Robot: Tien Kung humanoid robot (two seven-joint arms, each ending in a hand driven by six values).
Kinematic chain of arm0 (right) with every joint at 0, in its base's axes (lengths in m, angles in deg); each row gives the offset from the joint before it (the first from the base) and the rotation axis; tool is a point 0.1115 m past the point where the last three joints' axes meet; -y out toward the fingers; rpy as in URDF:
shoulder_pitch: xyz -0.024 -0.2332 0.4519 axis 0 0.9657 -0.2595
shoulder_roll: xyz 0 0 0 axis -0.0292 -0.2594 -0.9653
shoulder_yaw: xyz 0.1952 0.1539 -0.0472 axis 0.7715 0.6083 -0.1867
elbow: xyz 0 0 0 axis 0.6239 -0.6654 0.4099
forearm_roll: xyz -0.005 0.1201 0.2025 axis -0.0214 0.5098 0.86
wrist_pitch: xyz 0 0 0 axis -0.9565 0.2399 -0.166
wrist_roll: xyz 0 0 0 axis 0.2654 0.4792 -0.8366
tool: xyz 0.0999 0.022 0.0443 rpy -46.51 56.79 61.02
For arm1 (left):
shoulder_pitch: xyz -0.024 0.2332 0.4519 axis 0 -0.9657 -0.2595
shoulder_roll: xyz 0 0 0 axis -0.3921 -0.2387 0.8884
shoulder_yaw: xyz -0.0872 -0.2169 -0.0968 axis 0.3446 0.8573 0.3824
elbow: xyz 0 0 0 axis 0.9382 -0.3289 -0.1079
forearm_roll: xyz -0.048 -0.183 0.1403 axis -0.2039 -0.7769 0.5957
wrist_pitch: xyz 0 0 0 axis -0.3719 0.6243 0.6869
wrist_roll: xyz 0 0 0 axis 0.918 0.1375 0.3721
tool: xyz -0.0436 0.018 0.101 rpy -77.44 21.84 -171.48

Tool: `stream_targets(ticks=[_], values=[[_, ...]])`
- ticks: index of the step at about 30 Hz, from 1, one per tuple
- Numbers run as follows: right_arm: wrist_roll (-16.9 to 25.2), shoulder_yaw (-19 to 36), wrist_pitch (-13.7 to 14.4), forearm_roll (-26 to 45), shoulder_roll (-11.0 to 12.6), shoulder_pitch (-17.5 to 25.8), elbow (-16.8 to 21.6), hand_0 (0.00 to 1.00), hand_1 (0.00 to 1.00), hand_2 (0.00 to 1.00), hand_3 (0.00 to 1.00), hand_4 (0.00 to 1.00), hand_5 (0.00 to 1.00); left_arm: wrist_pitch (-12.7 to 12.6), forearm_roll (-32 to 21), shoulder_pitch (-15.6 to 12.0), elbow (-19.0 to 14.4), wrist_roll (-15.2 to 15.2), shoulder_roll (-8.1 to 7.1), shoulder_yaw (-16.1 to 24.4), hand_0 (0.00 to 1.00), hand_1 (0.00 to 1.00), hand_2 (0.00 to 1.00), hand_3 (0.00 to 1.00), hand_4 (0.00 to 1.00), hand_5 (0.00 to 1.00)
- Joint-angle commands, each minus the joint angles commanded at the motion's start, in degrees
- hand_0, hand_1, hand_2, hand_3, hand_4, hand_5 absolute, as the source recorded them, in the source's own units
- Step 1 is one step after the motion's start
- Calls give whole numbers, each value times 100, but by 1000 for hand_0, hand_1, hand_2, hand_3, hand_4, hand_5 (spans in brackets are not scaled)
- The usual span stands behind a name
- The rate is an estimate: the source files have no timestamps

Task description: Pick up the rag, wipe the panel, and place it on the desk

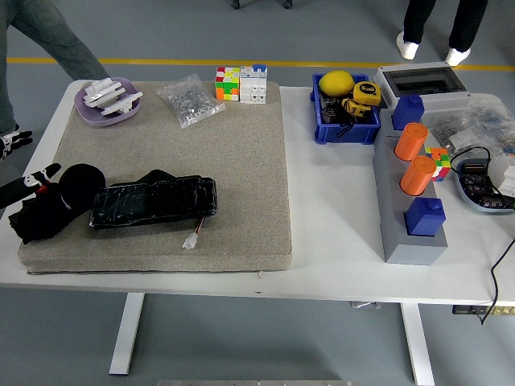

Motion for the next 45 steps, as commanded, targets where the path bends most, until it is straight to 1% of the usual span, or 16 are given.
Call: stream_targets(ticks=[1,3,8,13,19,24,32,39,45], values=[[-1,-2,0,0,3,-4,0,768,660,669,615,998,472,2,-82,-9,-10,18,6,-7,883,858,793,785,998,550],[0,-11,-4,12,12,-17,0,768,660,669,615,998,472,13,-239,-17,-16,44,25,-14,883,858,793,785,998,550],[13,47,-14,7,2,-43,0,768,660,669,615,998,470,27,-370,-13,-28,55,74,-44,882,855,789,782,998,553],[27,333,-12,-220,-25,-50,0,768,660,669,614,998,470,76,-611,-9,22,71,135,-46,876,853,785,777,998,553],[62,705,6,-449,-49,-5,0,768,660,669,615,998,470,148,-952,-52,-22,76,213,-24,865,848,783,774,998,562],[82,812,-6,-494,-100,-32,0,768,660,669,615,998,470,209,-1324,-42,-67,42,259,-86,865,848,783,774,998,562],[94,941,-8,-602,-116,-59,0,768,661,669,614,998,470,212,-1267,12,-20,8,346,-91,860,846,781,773,998,566],[97,896,-20,-541,-129,-35,0,768,660,669,614,998,471,212,-1175,68,-35,18,417,-93,860,845,781,772,998,568],[111,915,-34,-532,-144,-38,0,768,661,669,614,998,474,215,-1192,149,-39,29,512,-115,850,845,780,770,998,565]])
